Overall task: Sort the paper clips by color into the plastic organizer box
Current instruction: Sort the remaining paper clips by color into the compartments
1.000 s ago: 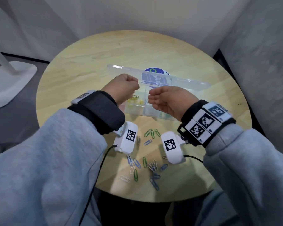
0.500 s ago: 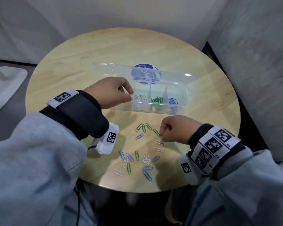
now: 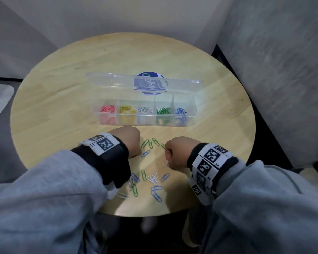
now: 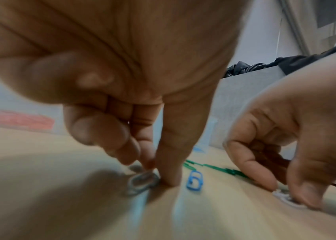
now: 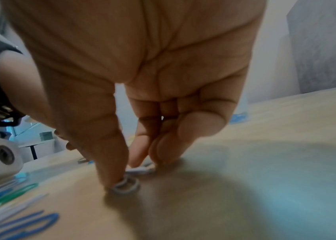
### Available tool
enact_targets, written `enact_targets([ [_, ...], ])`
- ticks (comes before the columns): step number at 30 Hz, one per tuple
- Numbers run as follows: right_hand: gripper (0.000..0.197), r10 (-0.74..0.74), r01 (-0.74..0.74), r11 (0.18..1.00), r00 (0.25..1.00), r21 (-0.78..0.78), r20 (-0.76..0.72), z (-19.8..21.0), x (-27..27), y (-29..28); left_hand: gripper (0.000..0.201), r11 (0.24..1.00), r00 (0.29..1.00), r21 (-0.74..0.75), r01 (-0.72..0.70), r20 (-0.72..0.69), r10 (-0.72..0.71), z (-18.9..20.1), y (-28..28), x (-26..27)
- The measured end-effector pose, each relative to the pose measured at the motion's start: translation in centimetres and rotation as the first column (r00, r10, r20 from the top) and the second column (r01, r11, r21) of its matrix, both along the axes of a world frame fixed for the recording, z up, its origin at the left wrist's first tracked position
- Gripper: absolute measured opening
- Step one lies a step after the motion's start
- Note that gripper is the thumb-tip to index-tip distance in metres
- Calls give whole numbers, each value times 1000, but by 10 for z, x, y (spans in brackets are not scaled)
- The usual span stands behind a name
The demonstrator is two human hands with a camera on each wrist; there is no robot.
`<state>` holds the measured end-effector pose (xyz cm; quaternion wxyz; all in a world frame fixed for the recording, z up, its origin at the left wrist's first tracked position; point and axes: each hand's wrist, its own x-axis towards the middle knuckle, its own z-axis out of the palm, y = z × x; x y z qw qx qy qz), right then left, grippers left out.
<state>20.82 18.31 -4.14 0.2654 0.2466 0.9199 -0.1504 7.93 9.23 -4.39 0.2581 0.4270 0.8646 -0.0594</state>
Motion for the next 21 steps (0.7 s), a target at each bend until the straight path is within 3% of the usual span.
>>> enact_targets([
  [6,20,44,-44,998,999,34,9,-4,-1,-5,12,999,998,36,5,68,-7,1,-5,0],
  [9,19,65,-65,997,998,42,0,-4,0,-2,15,989,970,123,-87,236,56,8,-6,-5],
  [12,15,89,-88,996,996,30,-20,-3,1,2,23,930,812,188,-315,561,162,16,-6,-13],
  [17,16,146,-146,987,989,65,14,-6,0,-3,29,825,626,184,-535,742,240,24,-3,-22],
  [19,19,144,-145,987,989,62,30,-6,-1,-5,29,823,625,190,-536,745,235,23,-3,-22],
  [21,20,139,-140,989,990,48,40,-6,-1,-5,26,865,698,213,-455,688,198,20,-4,-21],
])
